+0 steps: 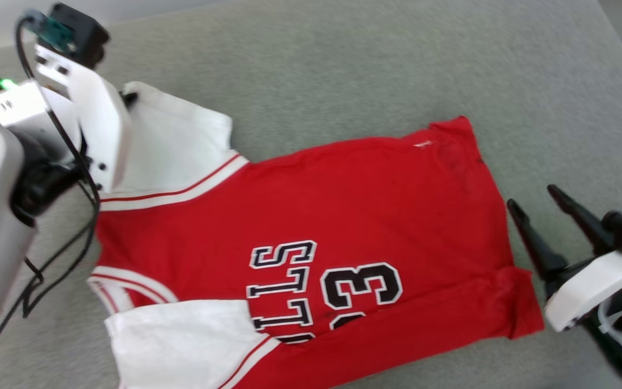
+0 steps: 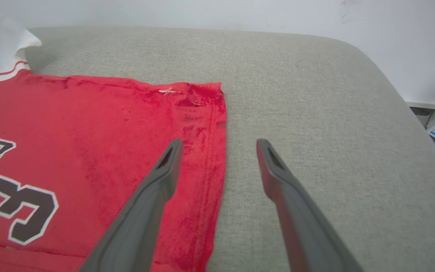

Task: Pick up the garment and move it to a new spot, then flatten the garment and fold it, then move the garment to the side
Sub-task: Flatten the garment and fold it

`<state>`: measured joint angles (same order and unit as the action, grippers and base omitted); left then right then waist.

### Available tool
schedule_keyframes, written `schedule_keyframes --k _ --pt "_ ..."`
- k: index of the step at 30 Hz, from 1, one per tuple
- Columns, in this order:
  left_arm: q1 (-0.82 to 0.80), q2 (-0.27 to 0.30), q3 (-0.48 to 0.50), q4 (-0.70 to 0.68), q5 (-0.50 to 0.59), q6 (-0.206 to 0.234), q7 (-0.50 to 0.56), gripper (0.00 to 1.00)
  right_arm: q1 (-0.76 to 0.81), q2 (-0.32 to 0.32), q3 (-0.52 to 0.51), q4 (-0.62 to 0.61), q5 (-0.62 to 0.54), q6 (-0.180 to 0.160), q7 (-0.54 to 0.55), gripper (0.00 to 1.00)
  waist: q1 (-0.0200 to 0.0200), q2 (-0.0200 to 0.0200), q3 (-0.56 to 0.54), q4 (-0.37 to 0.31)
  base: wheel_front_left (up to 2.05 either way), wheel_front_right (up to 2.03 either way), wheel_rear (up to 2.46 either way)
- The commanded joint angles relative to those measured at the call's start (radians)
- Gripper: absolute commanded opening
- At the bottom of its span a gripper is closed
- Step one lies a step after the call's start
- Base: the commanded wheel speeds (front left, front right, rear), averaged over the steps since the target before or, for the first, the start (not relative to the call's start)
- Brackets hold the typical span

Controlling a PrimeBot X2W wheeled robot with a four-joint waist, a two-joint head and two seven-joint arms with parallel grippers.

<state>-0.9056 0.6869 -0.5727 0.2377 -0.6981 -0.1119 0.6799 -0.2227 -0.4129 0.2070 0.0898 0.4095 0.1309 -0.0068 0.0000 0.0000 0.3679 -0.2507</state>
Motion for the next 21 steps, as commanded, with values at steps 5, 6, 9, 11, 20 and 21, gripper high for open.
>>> schedule_keyframes --k 5,6,9,11,20,21 --pt "0.058 0.003 -0.032 -0.13 -0.004 -0.011 -0.063 0.0 -0.054 -0.104 0.0 -0.048 0.059 -0.001 0.216 1.0 0.0 0.0 -0.056 0.101 0.0 0.0 0.0" --pt "0.077 0.01 -0.035 -0.187 0.0 -0.008 -0.079 0.0 -0.085 -0.137 0.0 -0.055 0.084 -0.001 0.312 1.0 0.0 0.0 -0.054 0.125 0.0 0.0 0.0" --pt "0.108 0.01 -0.039 -0.277 0.001 0.006 -0.096 0.0 -0.138 -0.162 -0.02 -0.05 0.136 -0.001 0.444 1.0 0.0 0.0 -0.042 0.164 0.0 0.0 0.0" --pt "0.126 0.01 -0.037 -0.338 -0.003 0.02 -0.104 0.0 -0.174 -0.176 -0.032 -0.035 0.162 -0.001 0.531 1.0 0.0 0.0 -0.028 0.189 0.0 0.0 0.0" --pt "0.221 0.016 -0.011 -0.55 -0.001 0.1 -0.157 0.0 -0.326 -0.184 -0.057 0.1 0.195 0.0 0.818 1.0 0.0 0.0 0.039 0.28 0.0 0.0 0.0" --pt "0.231 0.013 -0.012 -0.568 0.001 0.107 -0.162 0.0 -0.338 -0.189 -0.057 0.117 0.187 -0.001 0.83 1.0 0.0 0.0 0.046 0.291 0.0 0.0 0.0"
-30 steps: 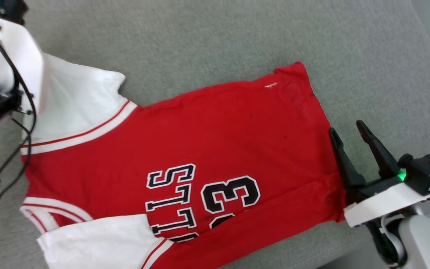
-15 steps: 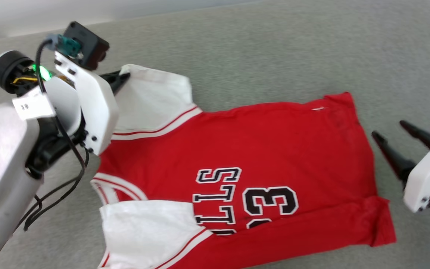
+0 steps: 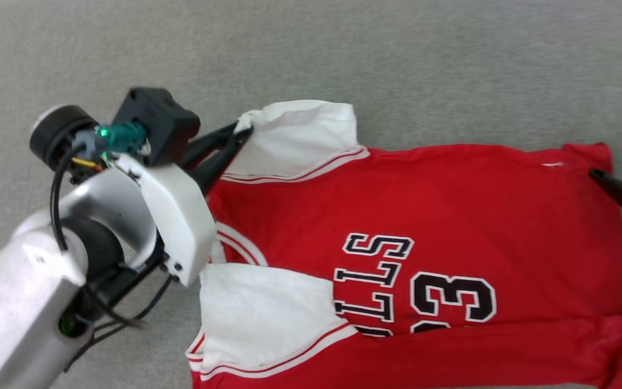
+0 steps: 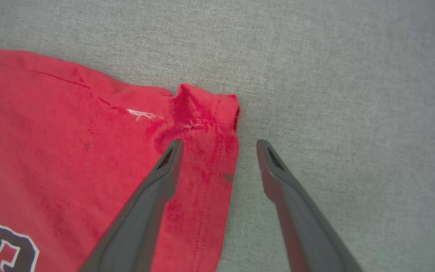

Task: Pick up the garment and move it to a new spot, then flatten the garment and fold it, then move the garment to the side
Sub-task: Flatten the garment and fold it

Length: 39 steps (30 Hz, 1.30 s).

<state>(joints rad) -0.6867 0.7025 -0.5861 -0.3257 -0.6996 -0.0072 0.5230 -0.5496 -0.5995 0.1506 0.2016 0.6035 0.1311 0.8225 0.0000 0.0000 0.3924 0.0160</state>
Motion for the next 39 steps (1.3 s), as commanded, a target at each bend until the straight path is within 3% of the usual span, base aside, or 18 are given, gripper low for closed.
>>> schedule_keyframes --k 1,8,15,16,18,25,30,39 --pt "0.027 -0.003 0.0 -0.036 0.01 0.014 -0.014 0.0 -0.034 -0.013 0.003 0.032 -0.022 -0.001 0.016 1.0 0.0 0.0 0.036 0.042 0.0 0.0 0.0" --pt "0.054 -0.007 -0.004 -0.078 0.028 0.035 -0.041 0.0 -0.064 -0.038 0.052 0.095 -0.046 -0.001 0.048 1.0 0.0 0.0 0.075 0.091 0.0 0.0 0.0" --pt "0.074 -0.013 -0.016 -0.073 0.026 0.031 -0.06 0.0 -0.032 -0.017 0.104 0.14 -0.033 0.001 0.062 1.0 0.0 0.0 0.089 0.113 0.0 0.0 0.0" --pt "0.076 -0.013 -0.017 -0.07 0.026 0.029 -0.063 0.0 -0.024 -0.017 0.113 0.147 -0.03 0.001 0.069 0.49 0.0 0.0 0.089 0.115 0.0 0.0 0.0" --pt "0.079 -0.014 -0.019 -0.062 0.025 0.026 -0.069 0.0 -0.02 -0.017 0.118 0.156 -0.026 0.001 0.063 0.0 0.0 0.0 0.087 0.117 0.0 0.0 0.0" --pt "0.122 0.002 -0.002 -0.007 0.007 0.038 -0.105 0.0 -0.026 -0.02 0.064 0.145 0.008 0.0 -0.024 0.0 0.0 0.0 0.015 0.085 0.0 0.0 0.0" --pt "0.198 0.017 0.025 0.005 -0.017 0.072 -0.147 0.0 0.01 -0.025 0.039 0.107 0.031 -0.001 -0.074 0.0 0.0 0.0 -0.049 0.053 0.0 0.0 0.0" --pt "0.413 0.058 0.048 -0.033 -0.069 0.143 -0.211 0.0 0.249 -0.009 -0.042 -0.045 0.071 -0.001 -0.171 0.0 0.0 0.0 -0.165 0.026 0.0 0.0 0.0"
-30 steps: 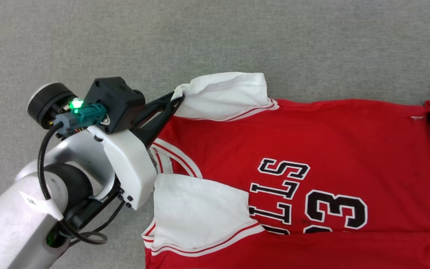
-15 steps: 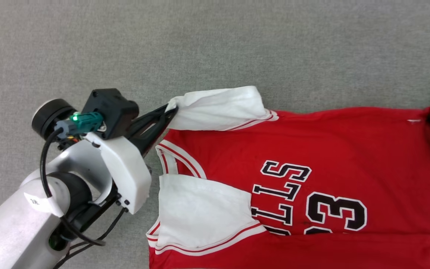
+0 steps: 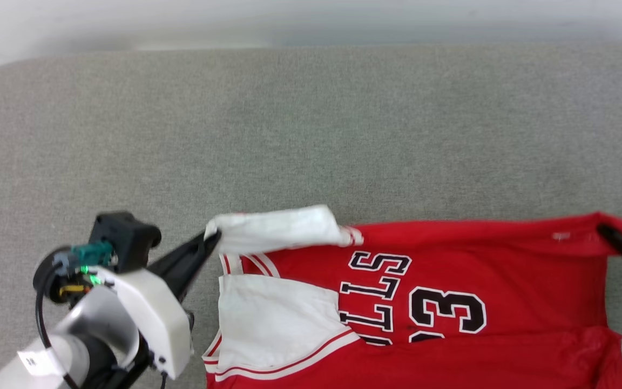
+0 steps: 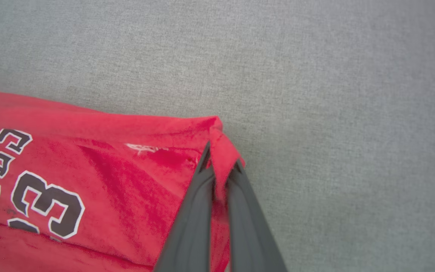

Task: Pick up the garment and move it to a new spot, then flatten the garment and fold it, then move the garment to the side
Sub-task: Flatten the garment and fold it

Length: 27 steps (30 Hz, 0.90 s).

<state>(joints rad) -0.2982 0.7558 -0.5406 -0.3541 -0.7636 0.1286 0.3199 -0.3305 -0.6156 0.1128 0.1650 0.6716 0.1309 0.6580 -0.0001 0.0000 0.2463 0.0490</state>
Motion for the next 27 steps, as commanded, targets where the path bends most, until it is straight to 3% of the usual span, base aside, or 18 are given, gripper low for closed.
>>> schedule_keyframes --k 1,10,18,23,27 --pt "0.045 0.009 0.002 -0.009 -0.008 0.014 -0.013 0.0 0.052 0.01 -0.013 -0.025 0.006 0.0 -0.012 0.0 0.0001 0.0 -0.025 -0.007 0.0 0.0 0.0" --pt "0.245 0.025 -0.02 0.02 -0.055 0.06 -0.047 0.0 0.286 0.029 -0.016 -0.12 0.025 0.0 -0.038 0.0 0.0001 0.0 -0.066 -0.013 0.0 0.0 0.0" --pt "0.286 0.009 -0.066 0.109 -0.057 0.043 -0.037 0.0 0.344 0.002 0.018 -0.085 0.045 0.0 -0.064 0.0 0.0001 0.0 -0.066 -0.014 0.0 0.0 0.0" --pt "0.26 -0.003 -0.107 0.188 -0.021 0.024 -0.034 0.0 0.327 -0.048 0.085 -0.053 0.048 0.0 -0.1 0.0 0.0001 0.0 -0.062 -0.014 0.0 0.0 0.0" --pt "0.246 -0.04 -0.141 0.238 -0.001 0.006 -0.045 0.0 0.313 -0.058 0.123 -0.025 0.06 0.0 -0.142 0.0 0.0001 0.0 -0.059 -0.013 0.0 0.0 0.0"
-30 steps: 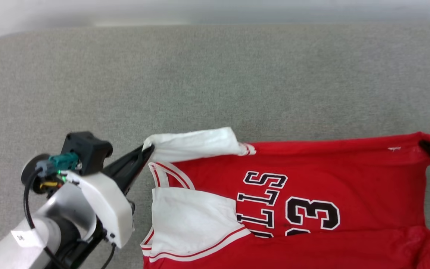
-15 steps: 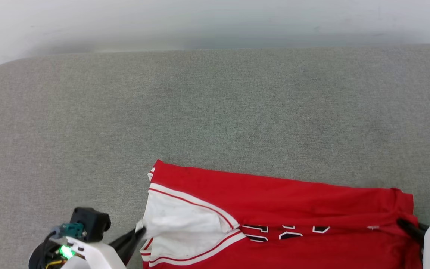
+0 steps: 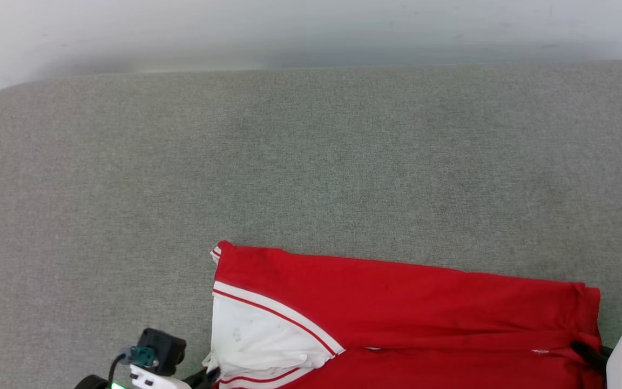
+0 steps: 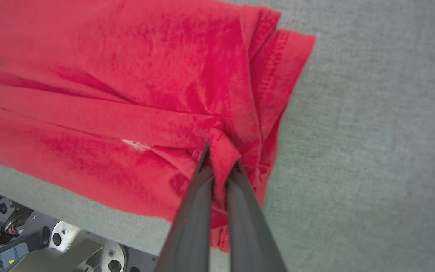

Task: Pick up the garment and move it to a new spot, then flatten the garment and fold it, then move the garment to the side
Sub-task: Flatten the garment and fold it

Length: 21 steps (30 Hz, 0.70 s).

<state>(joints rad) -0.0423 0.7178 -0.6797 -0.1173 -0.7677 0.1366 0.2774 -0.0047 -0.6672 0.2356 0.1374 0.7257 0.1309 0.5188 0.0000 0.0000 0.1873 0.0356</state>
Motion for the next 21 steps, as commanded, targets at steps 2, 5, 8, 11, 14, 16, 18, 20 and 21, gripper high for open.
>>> schedule_keyframes --k 2,5,8,11,14,16,18,20,21 --pt "-0.015 -0.017 -0.013 0.025 0.006 -0.013 -0.007 0.0 -0.018 -0.01 0.022 0.014 0.016 0.0 -0.02 0.0 0.0 0.0 -0.001 0.0 0.0 0.0 0.0" --pt "-0.02 -0.033 -0.024 0.057 0.009 -0.023 -0.016 0.48 -0.032 -0.019 0.042 0.027 0.021 0.0 -0.054 0.5 0.0 0.0 -0.006 -0.002 0.0 0.0 0.0" --pt "-0.019 -0.041 -0.024 0.08 0.012 -0.028 -0.04 1.0 -0.033 -0.015 0.053 0.053 0.025 0.0 -0.08 1.0 0.0 0.0 -0.028 -0.006 0.0 0.0 0.0" --pt "-0.021 -0.053 -0.01 0.089 0.015 -0.031 -0.083 1.0 -0.046 -0.021 0.056 0.048 0.043 0.0 -0.1 1.0 0.0 0.0 -0.055 -0.011 0.0 0.0 0.0" --pt "-0.026 -0.065 0.018 0.084 0.013 -0.028 -0.152 1.0 -0.05 -0.029 0.048 0.03 0.063 0.0 -0.109 1.0 0.0 0.0 -0.081 -0.017 0.0 0.0 0.0" --pt "-0.031 -0.079 0.044 0.071 0.02 -0.018 -0.211 1.0 -0.056 -0.029 0.027 0.006 0.077 0.0 -0.122 1.0 0.0 0.0 -0.093 -0.019 0.0 0.0 0.0" --pt "-0.027 -0.093 0.07 0.059 0.018 -0.01 -0.274 1.0 -0.052 -0.01 -0.006 -0.016 0.106 0.0 -0.132 1.0 0.0 0.0 -0.106 -0.02 0.0 0.0 0.0" --pt "-0.028 -0.097 0.103 0.055 0.04 0.007 -0.348 1.0 -0.043 0.007 -0.043 -0.032 0.128 0.0 -0.128 1.0 0.0 0.0 -0.112 -0.02 0.0 0.0 0.0" --pt "-0.026 -0.101 0.114 0.057 0.051 0.017 -0.383 1.0 -0.036 0.014 -0.06 -0.039 0.129 0.0 -0.125 1.0 0.0 0.0 -0.115 -0.021 0.0 0.0 0.0"
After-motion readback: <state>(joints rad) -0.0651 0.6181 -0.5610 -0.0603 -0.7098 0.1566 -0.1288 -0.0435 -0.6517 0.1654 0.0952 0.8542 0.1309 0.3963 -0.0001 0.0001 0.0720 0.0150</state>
